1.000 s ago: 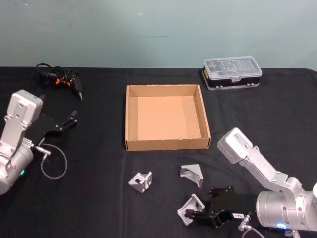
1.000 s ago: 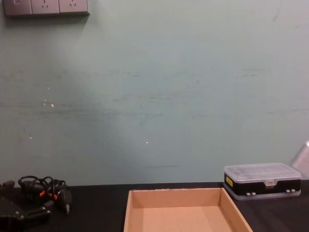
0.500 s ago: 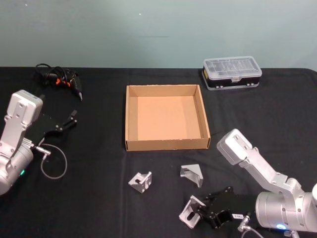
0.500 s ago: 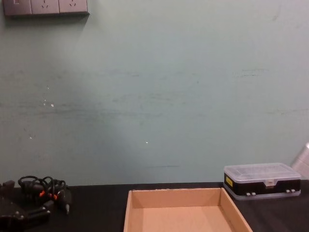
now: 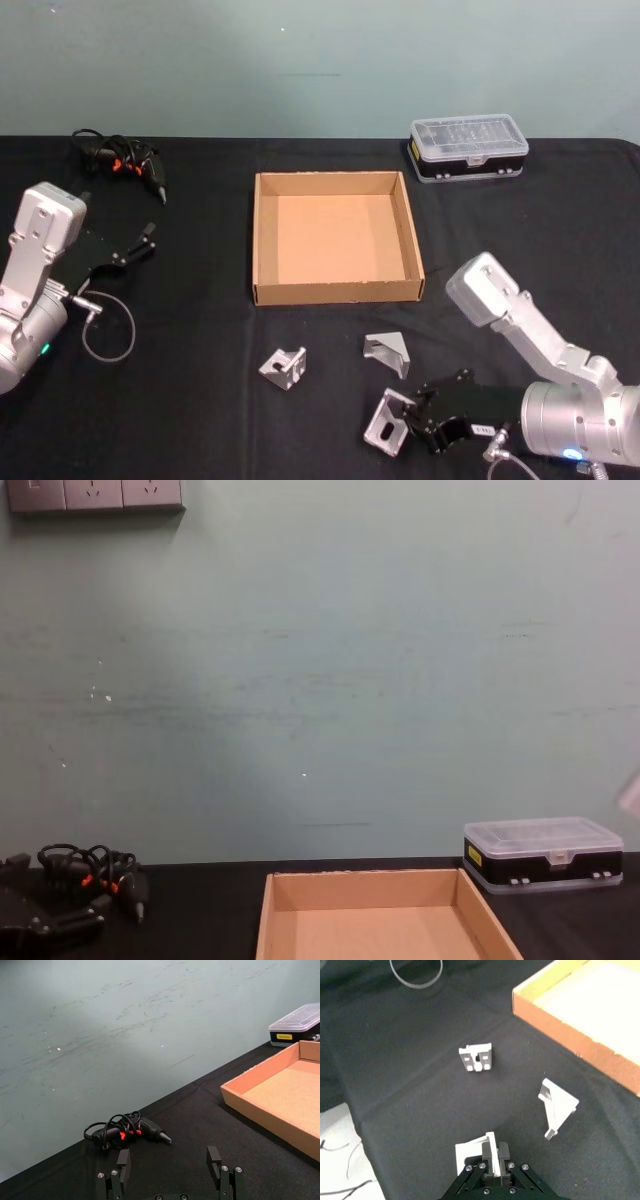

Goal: Use one hand to pick up the angle iron from the table and place it into the box.

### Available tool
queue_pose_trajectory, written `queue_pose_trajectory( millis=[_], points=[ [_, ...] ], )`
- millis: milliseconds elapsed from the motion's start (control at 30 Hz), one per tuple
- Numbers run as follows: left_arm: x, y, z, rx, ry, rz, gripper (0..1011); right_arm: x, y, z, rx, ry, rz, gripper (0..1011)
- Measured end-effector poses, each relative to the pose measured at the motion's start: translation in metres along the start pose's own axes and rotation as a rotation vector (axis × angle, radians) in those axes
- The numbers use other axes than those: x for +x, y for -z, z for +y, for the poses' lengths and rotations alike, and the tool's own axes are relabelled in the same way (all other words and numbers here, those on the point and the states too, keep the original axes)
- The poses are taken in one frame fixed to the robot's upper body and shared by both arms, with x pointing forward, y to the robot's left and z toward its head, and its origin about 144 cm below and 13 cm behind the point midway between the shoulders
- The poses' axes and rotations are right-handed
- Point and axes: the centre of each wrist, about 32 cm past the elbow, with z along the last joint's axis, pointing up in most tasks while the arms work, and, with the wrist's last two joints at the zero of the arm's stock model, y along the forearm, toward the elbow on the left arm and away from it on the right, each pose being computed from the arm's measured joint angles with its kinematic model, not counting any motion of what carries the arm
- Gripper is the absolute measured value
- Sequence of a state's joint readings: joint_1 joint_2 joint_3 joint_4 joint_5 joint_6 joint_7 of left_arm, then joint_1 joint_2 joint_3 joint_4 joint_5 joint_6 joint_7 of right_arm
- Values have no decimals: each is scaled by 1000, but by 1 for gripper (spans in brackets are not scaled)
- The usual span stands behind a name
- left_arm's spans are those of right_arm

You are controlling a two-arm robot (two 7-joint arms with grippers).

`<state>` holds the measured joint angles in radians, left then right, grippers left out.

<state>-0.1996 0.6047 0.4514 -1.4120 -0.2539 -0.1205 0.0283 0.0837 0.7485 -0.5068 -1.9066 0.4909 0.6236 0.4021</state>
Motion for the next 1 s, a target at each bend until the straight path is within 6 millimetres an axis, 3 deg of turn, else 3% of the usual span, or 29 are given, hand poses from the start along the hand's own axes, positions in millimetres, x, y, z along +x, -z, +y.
queue_pose_trajectory(
  millis=[533, 1000],
  points=[
    [0, 0, 0, 0, 0, 0, 1000, 0, -35, -20, 225, 155, -59, 75],
    [0, 0, 0, 0, 0, 0, 1000, 7, -62, 5, 331, 354, -179, 75]
  ],
)
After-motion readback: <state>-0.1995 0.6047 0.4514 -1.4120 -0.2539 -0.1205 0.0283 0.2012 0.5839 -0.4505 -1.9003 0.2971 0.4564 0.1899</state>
